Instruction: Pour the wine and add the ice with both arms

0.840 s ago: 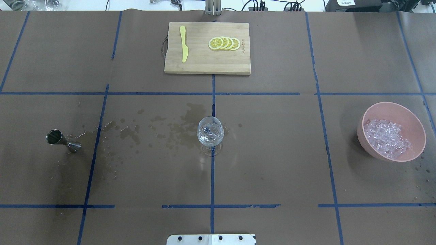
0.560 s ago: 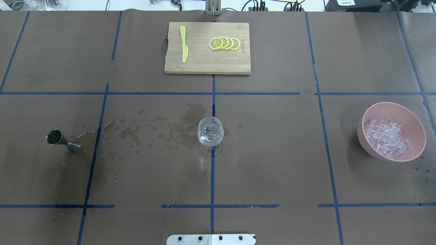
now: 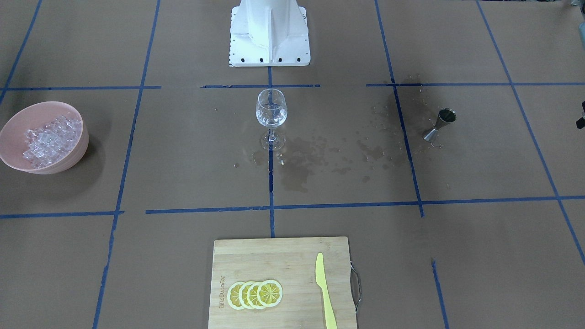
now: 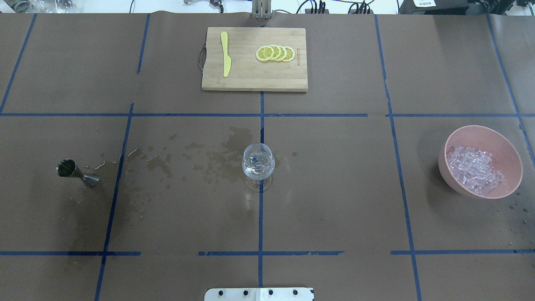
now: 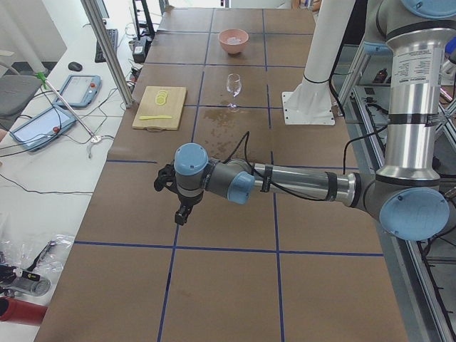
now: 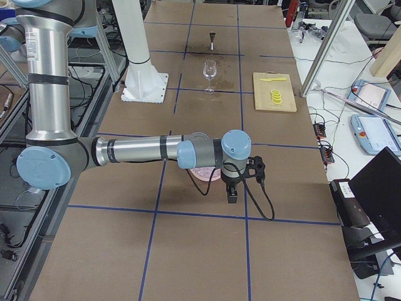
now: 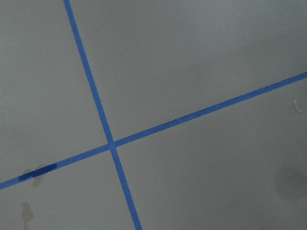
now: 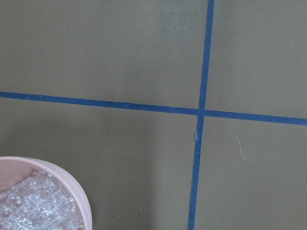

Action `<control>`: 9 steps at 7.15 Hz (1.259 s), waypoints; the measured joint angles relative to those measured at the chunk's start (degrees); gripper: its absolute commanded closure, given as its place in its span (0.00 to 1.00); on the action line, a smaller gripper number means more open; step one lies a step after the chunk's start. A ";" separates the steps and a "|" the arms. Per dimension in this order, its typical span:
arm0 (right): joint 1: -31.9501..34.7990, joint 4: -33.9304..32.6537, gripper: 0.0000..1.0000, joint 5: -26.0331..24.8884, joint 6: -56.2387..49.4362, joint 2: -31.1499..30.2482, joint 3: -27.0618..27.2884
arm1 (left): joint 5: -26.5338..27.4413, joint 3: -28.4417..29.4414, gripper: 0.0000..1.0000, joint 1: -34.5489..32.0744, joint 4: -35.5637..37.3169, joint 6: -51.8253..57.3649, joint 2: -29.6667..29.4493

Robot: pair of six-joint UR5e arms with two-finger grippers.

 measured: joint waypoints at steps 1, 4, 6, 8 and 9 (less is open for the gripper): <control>-0.48 1.48 0.00 0.13 0.07 0.00 0.84 | -3.80 0.68 0.00 0.91 -5.28 -0.71 0.64; -1.74 6.08 0.00 0.11 0.07 -0.10 0.27 | -0.73 -0.24 0.00 13.63 -33.02 -29.74 0.64; -2.51 8.99 0.00 0.04 0.10 -0.09 -0.67 | 17.43 -3.21 0.00 24.48 -50.57 -47.45 2.40; -3.35 9.87 0.00 0.86 0.10 0.00 -1.01 | 35.50 -5.38 0.00 33.33 -64.86 -52.00 11.02; -3.66 10.36 0.00 1.86 0.11 0.03 -1.01 | 45.22 -5.71 0.00 38.98 -68.62 -52.28 14.25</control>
